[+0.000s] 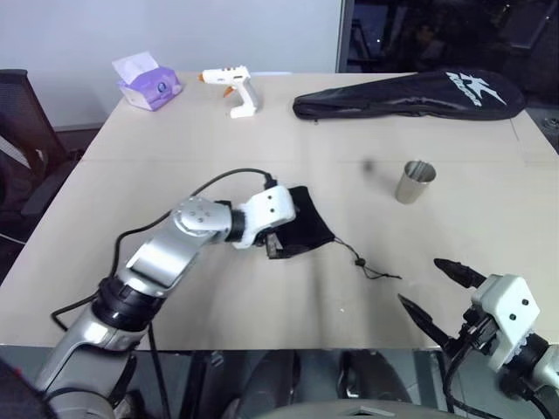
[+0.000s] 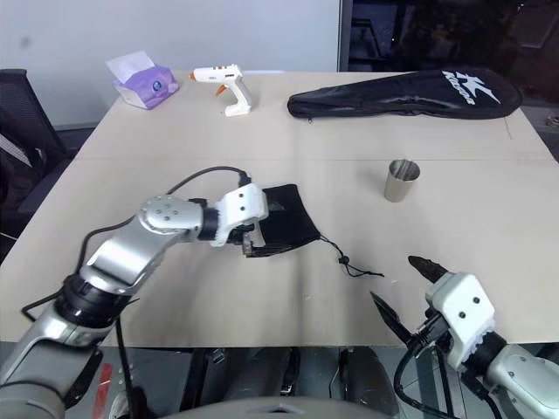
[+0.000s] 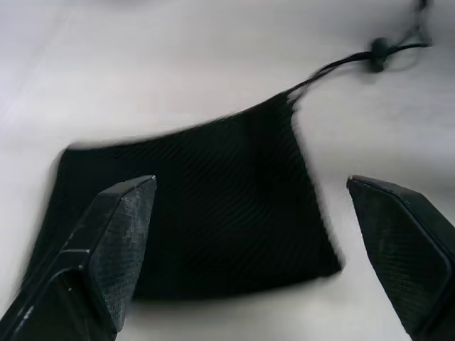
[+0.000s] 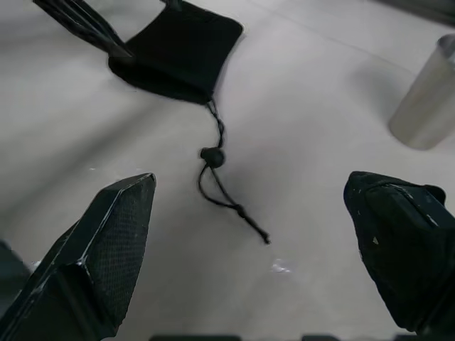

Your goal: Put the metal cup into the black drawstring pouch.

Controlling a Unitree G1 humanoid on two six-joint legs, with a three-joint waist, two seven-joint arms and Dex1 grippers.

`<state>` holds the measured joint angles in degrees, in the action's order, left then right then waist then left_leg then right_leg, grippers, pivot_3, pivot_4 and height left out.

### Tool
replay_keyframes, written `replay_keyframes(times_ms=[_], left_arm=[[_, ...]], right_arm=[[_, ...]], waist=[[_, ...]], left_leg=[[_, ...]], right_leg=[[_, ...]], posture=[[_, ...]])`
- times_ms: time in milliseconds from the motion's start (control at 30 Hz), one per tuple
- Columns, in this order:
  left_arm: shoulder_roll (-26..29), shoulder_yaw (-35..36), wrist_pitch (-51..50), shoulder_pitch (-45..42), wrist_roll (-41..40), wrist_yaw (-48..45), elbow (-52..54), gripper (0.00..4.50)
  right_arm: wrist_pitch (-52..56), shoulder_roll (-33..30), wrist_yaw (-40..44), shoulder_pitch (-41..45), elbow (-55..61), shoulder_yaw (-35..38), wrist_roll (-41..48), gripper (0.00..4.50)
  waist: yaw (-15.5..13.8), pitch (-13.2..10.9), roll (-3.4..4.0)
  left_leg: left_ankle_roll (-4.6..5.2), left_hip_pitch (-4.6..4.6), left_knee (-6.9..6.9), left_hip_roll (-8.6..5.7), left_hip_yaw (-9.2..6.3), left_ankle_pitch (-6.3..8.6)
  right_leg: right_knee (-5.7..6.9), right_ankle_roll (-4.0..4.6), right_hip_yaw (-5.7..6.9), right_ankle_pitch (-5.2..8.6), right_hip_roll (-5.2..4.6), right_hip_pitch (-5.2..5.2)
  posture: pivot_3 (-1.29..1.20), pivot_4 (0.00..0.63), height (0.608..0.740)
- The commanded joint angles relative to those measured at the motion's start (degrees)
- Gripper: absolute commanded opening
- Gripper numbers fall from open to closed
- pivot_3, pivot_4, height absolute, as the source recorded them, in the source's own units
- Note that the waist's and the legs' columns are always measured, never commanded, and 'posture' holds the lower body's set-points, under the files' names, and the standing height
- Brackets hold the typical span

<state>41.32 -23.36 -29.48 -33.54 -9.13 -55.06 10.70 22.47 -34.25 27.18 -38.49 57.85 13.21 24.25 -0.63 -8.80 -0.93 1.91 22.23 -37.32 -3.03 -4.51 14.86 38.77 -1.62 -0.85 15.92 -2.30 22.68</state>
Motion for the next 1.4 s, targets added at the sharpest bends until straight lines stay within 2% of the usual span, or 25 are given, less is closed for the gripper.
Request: replay_keyframes(times_ms=[33,133,267,300,367,433,467,567,667,800,900,1000,1033,1100,1233,1400], left_arm=[[-2.86,-2.97,4.94,-3.74,5.1,-0.52,-4.99,4.47],[-5.75,-4.92,7.02,-5.27,8.38,-0.26,-9.39,4.47],[-8.58,-4.7,7.59,-6.31,9.63,-0.91,-12.81,2.79],[-8.99,-4.53,7.81,-6.52,10.19,-0.83,-14.09,2.2],[-9.77,-4.05,8.15,-6.95,11.23,0.1,-16.51,1.45],[-10.18,-3.43,8.66,-7.21,11.75,0.61,-17.92,0.39],[-10.41,-2.92,8.34,-7.33,11.68,0.89,-18.41,0.1],[-10.99,-1.03,6.26,-7.84,10.66,0.94,-18.76,0.1],[-11.69,2.26,1.22,-8.87,7.7,-0.34,-17.44,0.1],[-11.14,7.5,-9.74,-11.04,1.24,-3.44,-14.65,0.1],[-10.05,8.04,-12.68,-11.38,0.41,-3.68,-13.54,0.1],[-7.89,5.4,-5.17,-9.41,4.01,-3.68,-12.87,0.1],[-8.05,5.63,-5.14,-9.02,3.74,-3.45,-12.99,0.35],[-8.19,5.43,-3.66,-8.46,4.59,-2.32,-13.0,0.97],[-7.99,4.84,-0.49,-7.93,6.82,-0.5,-12.35,2.75],[-7.47,2.75,5.89,-8.24,10.68,-0.56,-14.58,2.75]], right_arm=[[-4.22,-0.63,-2.67,-1.27,2.16,-3.25,-2.4,4.5],[-5.99,-1.02,-4.47,-1.8,2.16,-6.55,-4.93,4.5],[-7.49,-1.45,-8.24,-0.47,2.16,-10.69,-5.94,4.5],[-6.82,-1.45,-9.87,1.08,2.16,-11.08,-6.05,4.5],[-4.07,-1.26,-13.12,5.23,2.16,-11.14,-6.8,4.5],[1.77,-1.75,-16.08,11.01,2.16,-10.9,-5.59,4.5],[5.02,-2.48,-16.74,14.47,2.16,-10.88,-4.43,4.5],[20.04,-5.83,-19.02,25.49,2.15,-9.39,-4.26,4.5],[31.29,-8.7,-16.98,38.96,-1.86,-8.18,-1.52,4.5],[38.18,-12.47,-13.12,56.9,-15.24,-13.18,-3.09,4.5],[39.5,-13.23,-10.46,63.57,-21.55,-16.76,-4.12,4.5],[38.68,-13.26,-8.19,66.34,-23.48,-18.6,-4.81,4.5],[37.93,-12.77,-7.19,66.81,-23.2,-18.71,-4.39,4.5],[34.3,-12.0,-3.83,65.81,-20.08,-18.37,-2.62,4.5],[28.16,-9.6,2.33,59.21,-12.98,-15.59,2.63,4.5],[27.7,-7.73,3.03,53.43,-8.8,-14.67,5.27,4.5]], waist=[[-0.09,0.0,0.0],[-0.12,-0.01,-0.01],[0.14,-0.03,-0.05],[0.13,-0.03,-0.05],[0.12,-0.03,-0.06],[0.06,-0.03,-0.07],[-0.05,-0.03,-0.07],[0.41,-0.05,-0.08],[0.39,-0.07,-0.11],[0.99,-0.1,-0.11],[1.18,-0.09,-0.11],[1.39,-0.1,-0.11],[1.39,-0.1,-0.11],[1.37,-0.1,-0.11],[1.26,-0.09,-0.11],[1.18,-0.08,-0.09]], left_leg=[[0.0,-0.01,-0.01,0.0,0.0,0.0],[0.0,-0.01,-0.03,0.0,-0.02,0.0],[0.0,-0.01,-0.05,0.0,-0.01,0.0],[-0.01,-0.01,-0.05,0.0,-0.02,-0.01],[-0.02,-0.02,-0.06,0.01,-0.03,-0.01],[-0.02,-0.01,-0.13,0.0,-0.02,-0.02],[-0.02,-0.03,-0.13,0.0,-0.03,-0.02],[-0.03,-0.02,-0.14,0.0,-0.05,-0.02],[-0.03,0.01,-0.19,-0.02,-0.06,-0.03],[-0.14,0.27,-0.28,-0.03,-0.17,-0.1],[-0.24,0.45,-0.28,-0.08,-0.25,-0.15],[-0.23,0.65,-0.19,-0.11,-0.22,-0.15],[-0.23,0.7,-0.11,-0.11,-0.15,-0.15],[-0.23,0.83,-0.1,-0.12,-0.13,-0.15],[-0.24,1.17,-0.29,-0.11,-0.25,-0.15],[-0.11,1.44,-0.87,-0.14,-0.33,-0.08]], right_leg=[[0.01,0.0,0.0,0.0,0.01,-0.01],[0.02,-0.01,0.01,0.01,0.03,-0.03],[0.03,-0.01,-0.01,0.01,0.04,-0.03],[0.04,-0.01,-0.01,0.0,0.04,-0.01],[0.06,-0.01,0.0,0.0,0.04,-0.01],[0.07,-0.01,-0.01,0.0,0.04,-0.02],[0.06,-0.02,-0.01,0.0,0.04,-0.06],[0.06,-0.01,0.01,0.0,0.04,-0.05],[0.08,-0.01,0.03,-0.01,0.04,-0.05],[0.12,0.01,0.15,-0.02,0.07,0.14],[0.08,0.01,0.23,-0.02,0.03,0.25],[0.07,0.01,0.2,-0.02,-0.04,0.46],[0.08,0.01,0.13,-0.02,-0.07,0.57],[0.09,0.01,0.11,-0.02,-0.09,0.7],[0.18,0.0,0.22,-0.03,-0.07,0.98],[0.25,-0.18,0.32,-0.16,-0.08,0.99]], posture=[[0.0,0.15,0.74],[0.0,0.15,0.74],[0.0,0.15,0.74],[0.0,0.15,0.74],[0.0,0.15,0.74],[0.0,0.15,0.74],[0.0,0.15,0.74],[0.0,0.15,0.74],[0.0,0.15,0.74],[0.0,0.15,0.74],[0.0,0.15,0.74],[0.0,0.15,0.74],[0.0,0.15,0.74],[0.0,0.15,0.74],[0.0,0.15,0.74],[0.0,0.15,0.74]])
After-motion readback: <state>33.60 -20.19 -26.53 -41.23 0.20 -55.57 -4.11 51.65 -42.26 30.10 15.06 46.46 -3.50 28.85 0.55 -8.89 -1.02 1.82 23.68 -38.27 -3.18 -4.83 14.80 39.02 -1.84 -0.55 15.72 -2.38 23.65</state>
